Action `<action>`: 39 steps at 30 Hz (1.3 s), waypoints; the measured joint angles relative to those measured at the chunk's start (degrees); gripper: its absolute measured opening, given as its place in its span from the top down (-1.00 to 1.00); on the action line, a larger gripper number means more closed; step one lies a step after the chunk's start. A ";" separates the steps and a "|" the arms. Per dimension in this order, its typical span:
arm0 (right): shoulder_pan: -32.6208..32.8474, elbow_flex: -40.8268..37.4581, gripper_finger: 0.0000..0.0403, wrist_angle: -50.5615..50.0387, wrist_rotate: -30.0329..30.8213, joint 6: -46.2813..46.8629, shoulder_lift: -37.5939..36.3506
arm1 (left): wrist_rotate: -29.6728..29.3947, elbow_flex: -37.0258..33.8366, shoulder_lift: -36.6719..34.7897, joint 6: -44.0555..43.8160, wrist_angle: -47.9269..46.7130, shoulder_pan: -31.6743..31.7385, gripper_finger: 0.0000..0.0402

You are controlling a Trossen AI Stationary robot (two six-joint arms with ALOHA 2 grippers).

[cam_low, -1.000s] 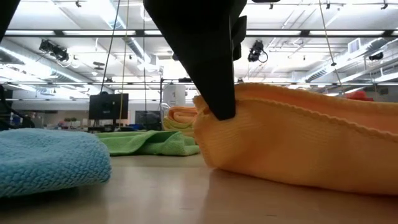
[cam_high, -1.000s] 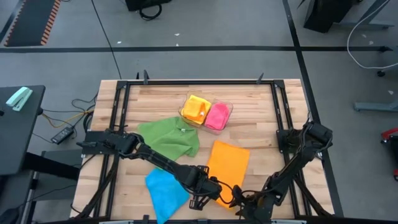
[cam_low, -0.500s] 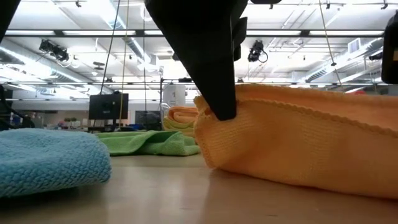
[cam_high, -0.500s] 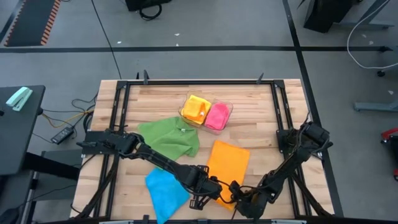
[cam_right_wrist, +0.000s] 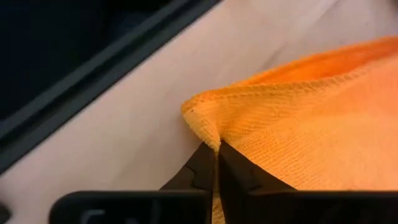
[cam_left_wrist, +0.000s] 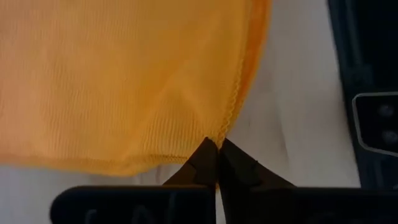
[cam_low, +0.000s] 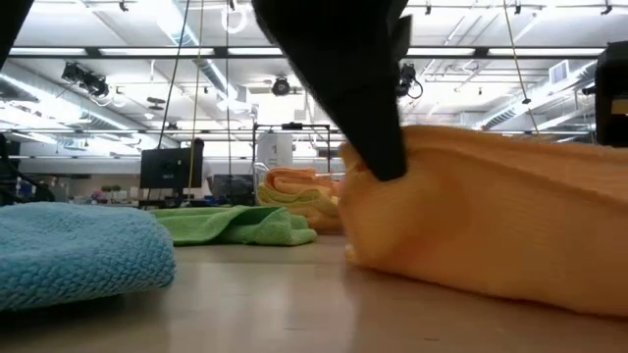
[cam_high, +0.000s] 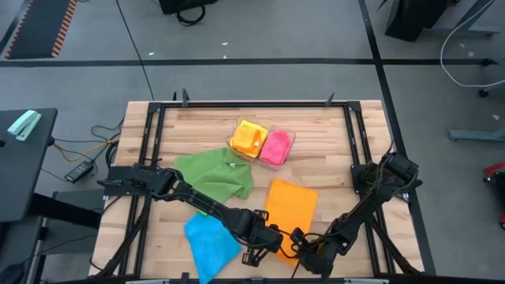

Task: Fold microfiber towels
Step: Fold the orange microfiber cloth

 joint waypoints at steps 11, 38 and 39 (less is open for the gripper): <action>1.79 -0.15 0.97 -11.64 1.29 8.20 -9.77 | 0.04 0.00 0.00 0.76 0.02 0.85 0.95; 1.16 -6.43 0.93 -19.87 6.67 29.82 -19.89 | -11.19 0.00 0.85 5.15 -0.45 7.83 0.82; 1.02 -6.43 0.93 -20.50 6.86 30.84 -20.43 | -11.22 0.00 0.85 5.65 -0.36 7.94 0.82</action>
